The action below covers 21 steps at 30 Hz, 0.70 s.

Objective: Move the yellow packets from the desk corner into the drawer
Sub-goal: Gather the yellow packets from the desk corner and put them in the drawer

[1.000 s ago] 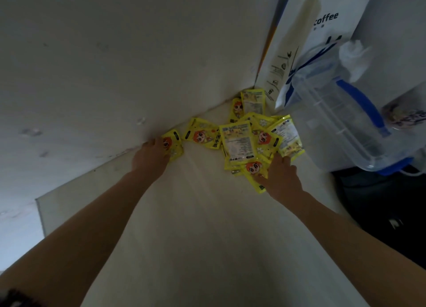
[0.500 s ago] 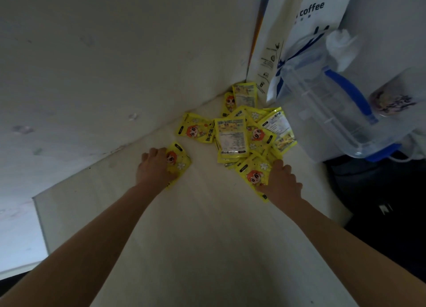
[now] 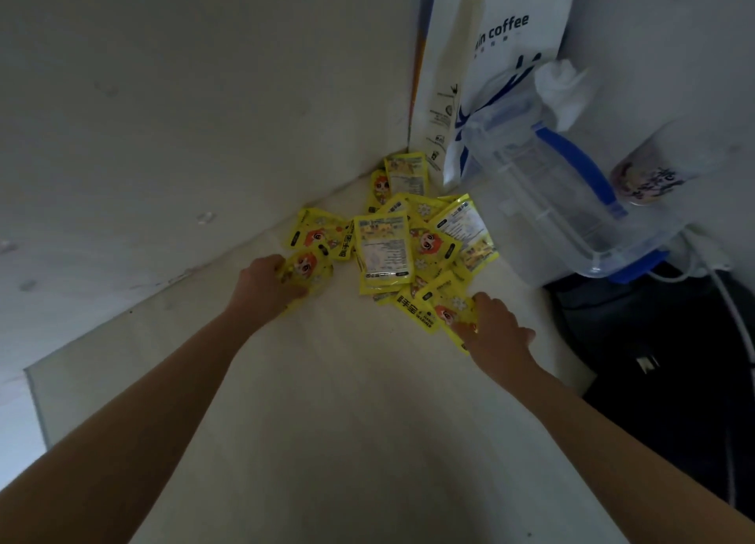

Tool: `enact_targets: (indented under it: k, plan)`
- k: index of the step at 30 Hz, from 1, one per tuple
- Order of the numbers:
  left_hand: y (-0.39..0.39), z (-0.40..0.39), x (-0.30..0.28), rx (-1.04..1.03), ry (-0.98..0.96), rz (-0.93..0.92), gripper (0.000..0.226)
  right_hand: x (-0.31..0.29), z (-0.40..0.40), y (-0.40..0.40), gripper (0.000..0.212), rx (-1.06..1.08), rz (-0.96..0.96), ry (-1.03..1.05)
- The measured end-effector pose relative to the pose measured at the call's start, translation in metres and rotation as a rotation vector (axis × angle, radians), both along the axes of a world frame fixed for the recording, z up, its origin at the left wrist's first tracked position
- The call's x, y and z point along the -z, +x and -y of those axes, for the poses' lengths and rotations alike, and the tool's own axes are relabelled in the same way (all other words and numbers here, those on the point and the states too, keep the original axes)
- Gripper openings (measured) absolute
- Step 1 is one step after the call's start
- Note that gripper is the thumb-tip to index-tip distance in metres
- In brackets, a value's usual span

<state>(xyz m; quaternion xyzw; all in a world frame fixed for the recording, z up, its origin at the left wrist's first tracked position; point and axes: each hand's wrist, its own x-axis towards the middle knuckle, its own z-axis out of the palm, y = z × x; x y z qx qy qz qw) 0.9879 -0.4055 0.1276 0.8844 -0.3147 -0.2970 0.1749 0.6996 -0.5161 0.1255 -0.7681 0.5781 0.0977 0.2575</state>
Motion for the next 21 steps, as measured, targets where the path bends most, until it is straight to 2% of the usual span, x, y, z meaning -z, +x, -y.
enact_targets:
  k: [2,5,10,14,18,21]
  plan:
    - [0.006,0.018,-0.010,0.060,-0.014,0.035,0.037,-0.004,0.008,0.001,0.029,0.035,0.067,0.001]
    - [0.020,0.047,-0.015,0.121,-0.003,0.071,0.029,-0.007,0.023,0.006,0.026,0.072,0.144,0.028]
    - [0.038,0.075,0.000,0.279,0.117,0.132,0.056,-0.003,0.048,0.030,0.042,0.148,0.284,0.125]
    - [0.047,0.088,0.010,0.378,0.188,0.231,0.063,0.003,0.068,0.052,0.042,0.050,0.125,0.045]
    - [0.048,0.095,0.017,0.479,0.235,0.290,0.077,0.004,0.083,0.066,0.057,-0.123,-0.017,-0.099]
    - [0.045,0.098,0.022,0.540,0.288,0.290,0.088,0.004,0.086,0.071,0.060,-0.197,-0.047,-0.147]
